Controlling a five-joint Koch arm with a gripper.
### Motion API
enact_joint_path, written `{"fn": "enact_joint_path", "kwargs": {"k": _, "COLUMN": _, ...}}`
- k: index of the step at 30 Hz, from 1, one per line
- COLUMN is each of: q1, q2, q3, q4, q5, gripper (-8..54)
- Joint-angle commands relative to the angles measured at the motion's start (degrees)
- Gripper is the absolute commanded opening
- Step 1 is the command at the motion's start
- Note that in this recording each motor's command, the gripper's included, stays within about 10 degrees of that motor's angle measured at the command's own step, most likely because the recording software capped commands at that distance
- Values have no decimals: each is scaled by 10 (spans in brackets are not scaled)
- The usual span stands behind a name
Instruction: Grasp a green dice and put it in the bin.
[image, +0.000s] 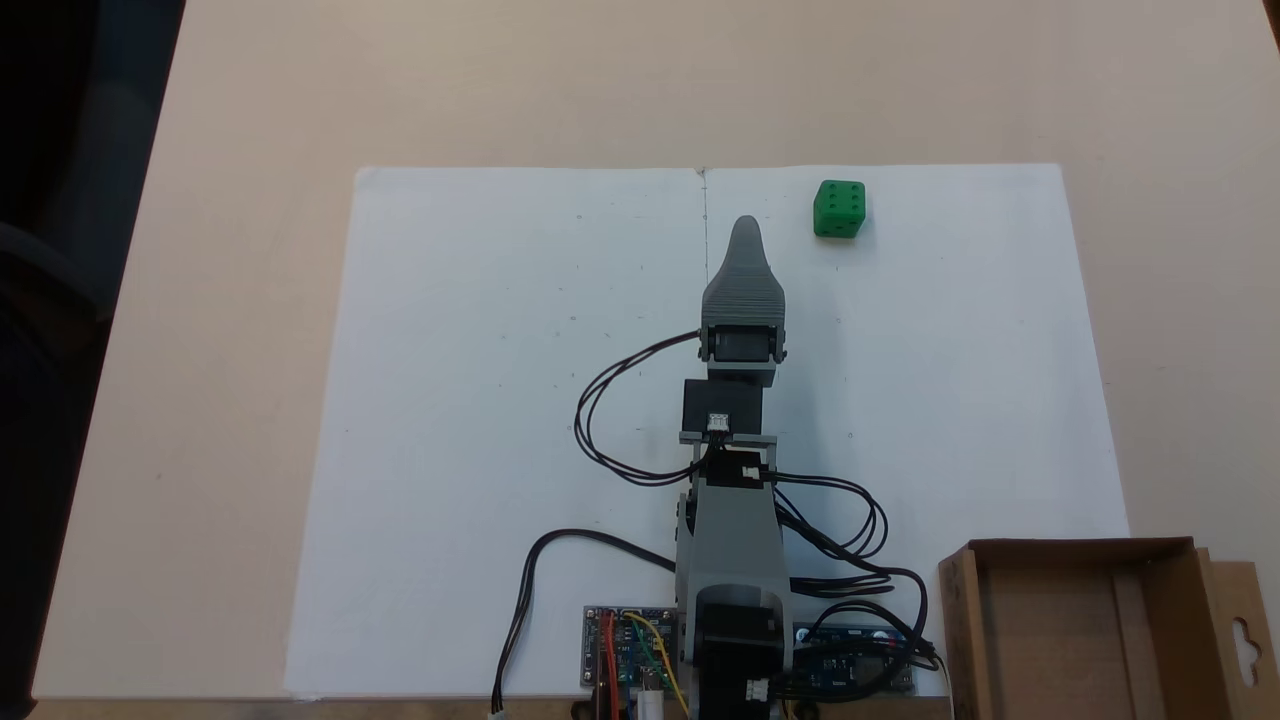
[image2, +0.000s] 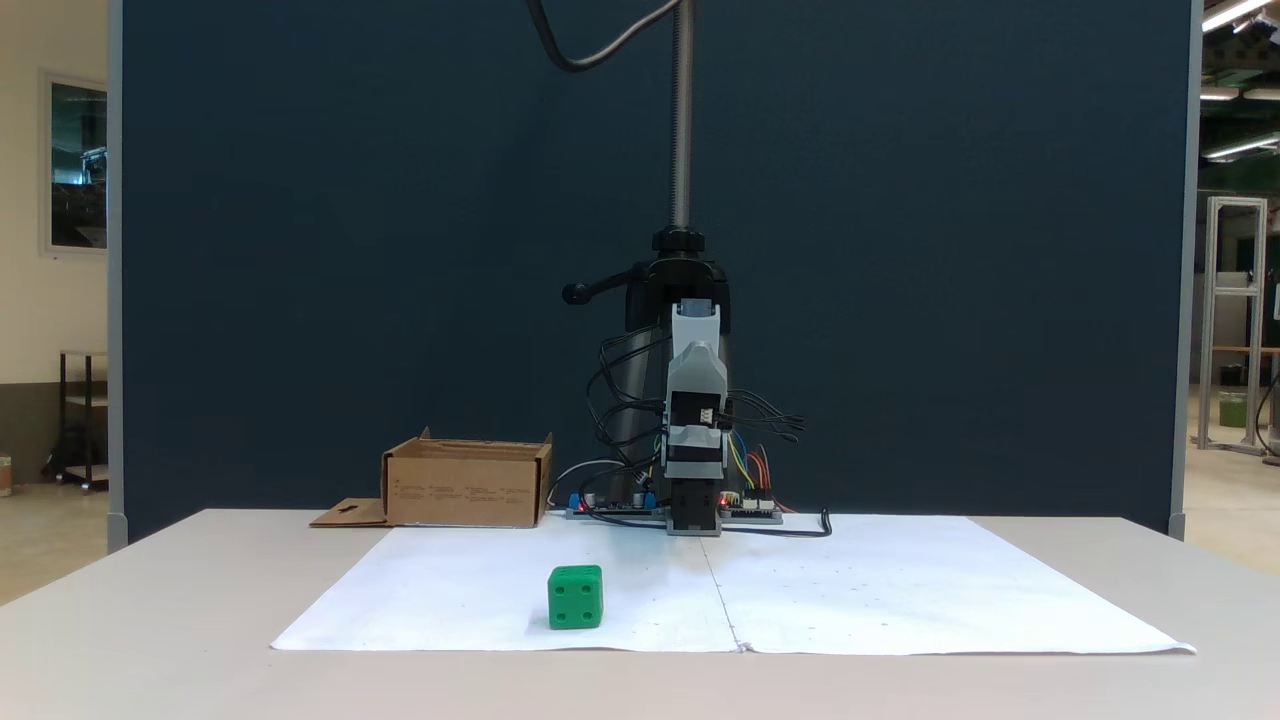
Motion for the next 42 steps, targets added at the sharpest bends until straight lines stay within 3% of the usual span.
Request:
{"fn": "enact_joint_path", "kwargs": {"k": 1, "q1": 30, "q2": 64, "q3": 40, "q4": 100, "q5": -40, "gripper": 431}}
{"fn": "enact_joint_path", "kwargs": {"k": 31, "q1": -4, "q2": 63, "q3": 37, "q4": 203, "q5": -40, "gripper": 428}}
{"fn": "enact_joint_path", "kwargs": {"k": 42, "q1": 10, "q2": 62, "q3": -233, "q4": 600, "q5": -38, "gripper": 422}}
